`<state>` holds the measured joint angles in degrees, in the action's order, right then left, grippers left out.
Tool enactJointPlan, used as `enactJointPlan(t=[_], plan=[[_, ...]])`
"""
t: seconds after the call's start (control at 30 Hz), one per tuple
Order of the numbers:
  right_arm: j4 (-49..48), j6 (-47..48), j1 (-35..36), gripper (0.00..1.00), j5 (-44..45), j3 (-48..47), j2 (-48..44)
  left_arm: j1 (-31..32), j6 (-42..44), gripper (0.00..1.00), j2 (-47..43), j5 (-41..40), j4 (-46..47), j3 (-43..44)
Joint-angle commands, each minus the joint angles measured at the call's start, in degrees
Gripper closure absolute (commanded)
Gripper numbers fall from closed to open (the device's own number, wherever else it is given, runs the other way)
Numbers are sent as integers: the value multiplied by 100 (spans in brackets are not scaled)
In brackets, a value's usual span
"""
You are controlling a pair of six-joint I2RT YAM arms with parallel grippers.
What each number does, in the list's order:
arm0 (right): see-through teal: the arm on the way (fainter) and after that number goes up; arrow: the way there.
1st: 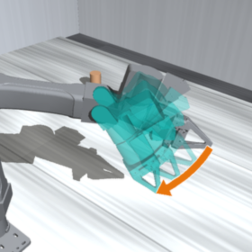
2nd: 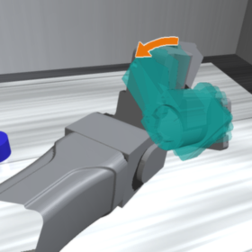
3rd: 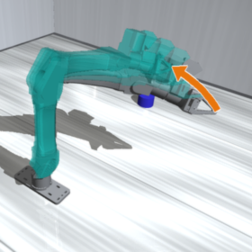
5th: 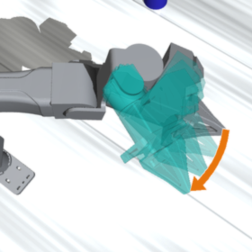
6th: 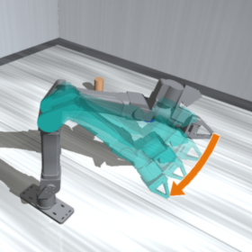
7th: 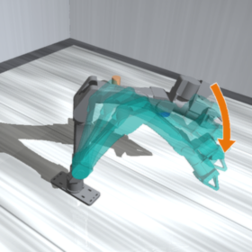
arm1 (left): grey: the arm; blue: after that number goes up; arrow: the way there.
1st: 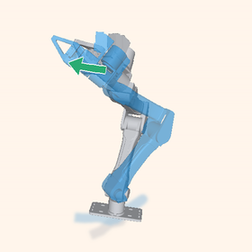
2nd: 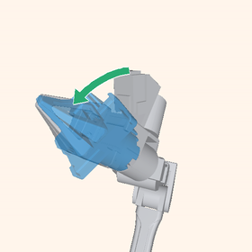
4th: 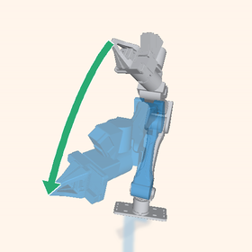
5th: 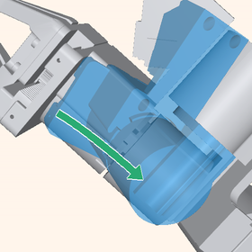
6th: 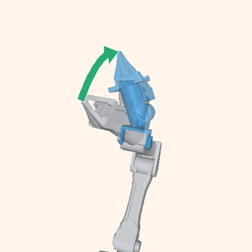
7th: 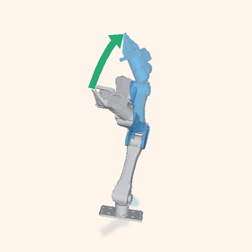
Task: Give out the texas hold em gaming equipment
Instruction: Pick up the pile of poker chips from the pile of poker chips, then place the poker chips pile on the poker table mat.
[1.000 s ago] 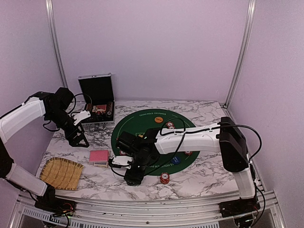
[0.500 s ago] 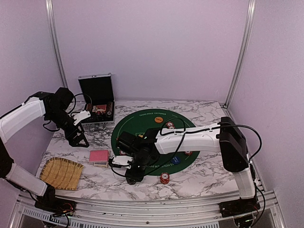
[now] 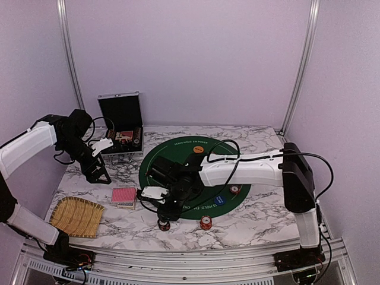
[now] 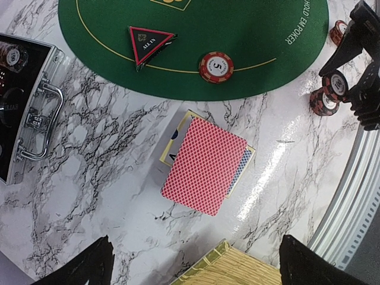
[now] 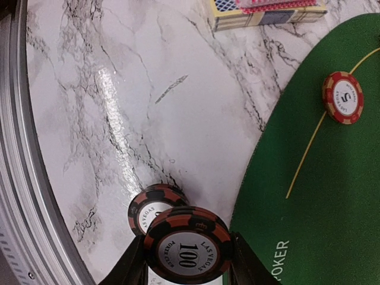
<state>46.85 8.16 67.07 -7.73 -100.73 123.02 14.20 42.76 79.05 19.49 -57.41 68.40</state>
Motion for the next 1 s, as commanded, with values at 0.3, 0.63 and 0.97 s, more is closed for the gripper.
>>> enactJointPlan(t=[0.3,0.63,0.97], plan=[[-368,-345,-483,98,275,-419,-394,-99,-136,1,83,-18,-130,277],[-508,-628,-862,100,629,-1009,75,-145,-219,1,197,30,-130,383],[-643,-781,-1161,99,943,-1393,521,-145,-262,1,99,72,-130,410]])
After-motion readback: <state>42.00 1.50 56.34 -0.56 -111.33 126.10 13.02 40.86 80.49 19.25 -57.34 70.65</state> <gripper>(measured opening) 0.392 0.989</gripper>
